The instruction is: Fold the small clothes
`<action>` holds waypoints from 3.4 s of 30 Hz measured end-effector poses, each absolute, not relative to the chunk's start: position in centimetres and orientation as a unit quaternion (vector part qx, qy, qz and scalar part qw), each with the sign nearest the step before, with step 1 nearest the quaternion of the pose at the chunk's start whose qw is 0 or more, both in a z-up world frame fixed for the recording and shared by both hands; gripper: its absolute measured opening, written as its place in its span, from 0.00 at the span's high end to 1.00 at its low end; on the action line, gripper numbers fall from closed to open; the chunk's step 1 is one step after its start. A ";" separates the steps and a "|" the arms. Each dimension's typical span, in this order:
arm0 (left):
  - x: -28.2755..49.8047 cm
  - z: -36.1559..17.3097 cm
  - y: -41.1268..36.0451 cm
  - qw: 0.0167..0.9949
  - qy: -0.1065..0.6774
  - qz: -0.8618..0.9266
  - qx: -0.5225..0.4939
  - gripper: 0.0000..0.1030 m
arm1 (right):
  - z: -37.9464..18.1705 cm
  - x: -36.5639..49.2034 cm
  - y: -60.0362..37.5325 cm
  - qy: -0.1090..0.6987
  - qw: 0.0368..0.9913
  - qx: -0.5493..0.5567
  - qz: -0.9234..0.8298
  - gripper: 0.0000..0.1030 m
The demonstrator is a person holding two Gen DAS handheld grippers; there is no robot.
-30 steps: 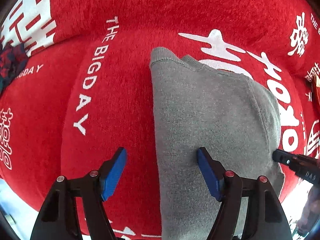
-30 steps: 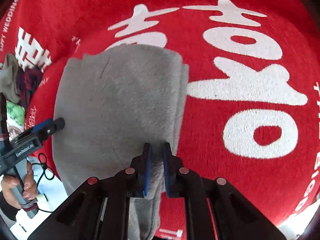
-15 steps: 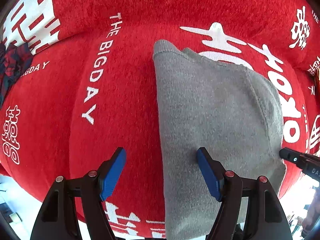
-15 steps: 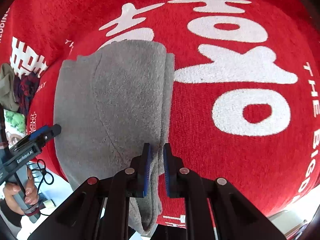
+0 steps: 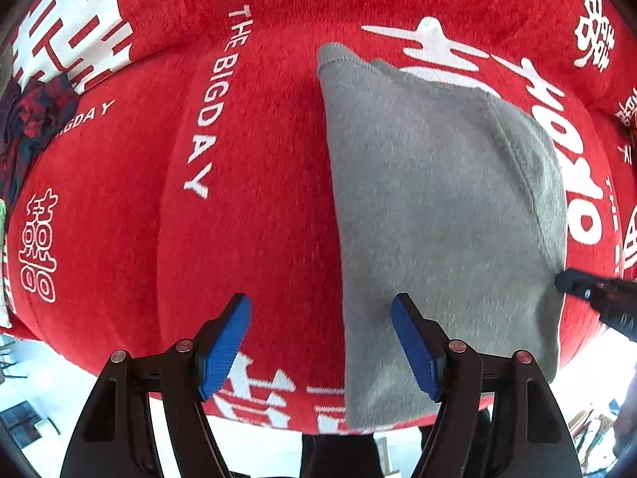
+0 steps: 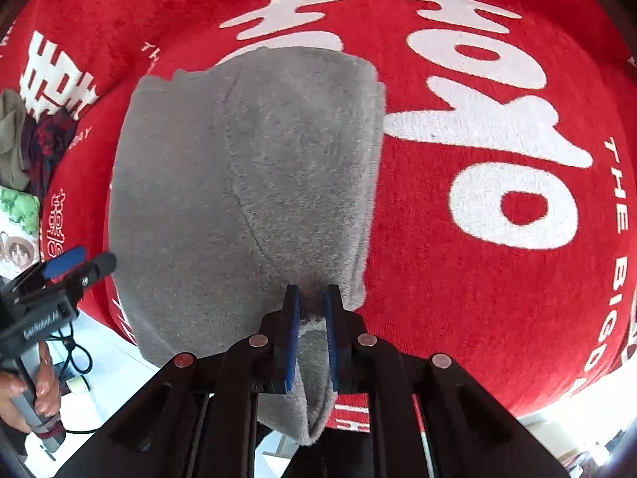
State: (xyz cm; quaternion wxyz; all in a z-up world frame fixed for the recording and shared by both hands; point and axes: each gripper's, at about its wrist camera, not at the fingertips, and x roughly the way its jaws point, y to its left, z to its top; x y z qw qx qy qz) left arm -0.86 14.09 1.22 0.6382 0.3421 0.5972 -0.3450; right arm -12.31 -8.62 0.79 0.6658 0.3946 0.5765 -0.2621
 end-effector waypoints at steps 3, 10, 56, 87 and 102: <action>-0.9 1.9 14.8 0.636 0.602 -0.342 0.341 0.28 | 0.8 -12.6 -8.5 0.589 0.652 0.391 -0.273 0.66; -1.4 3.2 16.0 0.628 0.609 -0.341 0.344 0.28 | 1.5 -14.3 -7.3 0.598 0.621 0.420 -0.283 0.65; -3.1 12.5 15.8 0.638 0.589 -0.367 0.334 0.01 | 12.9 -11.6 -3.1 0.571 0.652 0.388 -0.314 0.13; -3.7 12.2 14.7 0.631 0.590 -0.353 0.360 0.01 | 12.8 -11.7 -3.6 0.580 0.645 0.370 -0.332 0.13; -3.7 12.1 14.4 0.631 0.592 -0.346 0.363 0.01 | 12.6 -11.9 -4.0 0.583 0.644 0.368 -0.331 0.13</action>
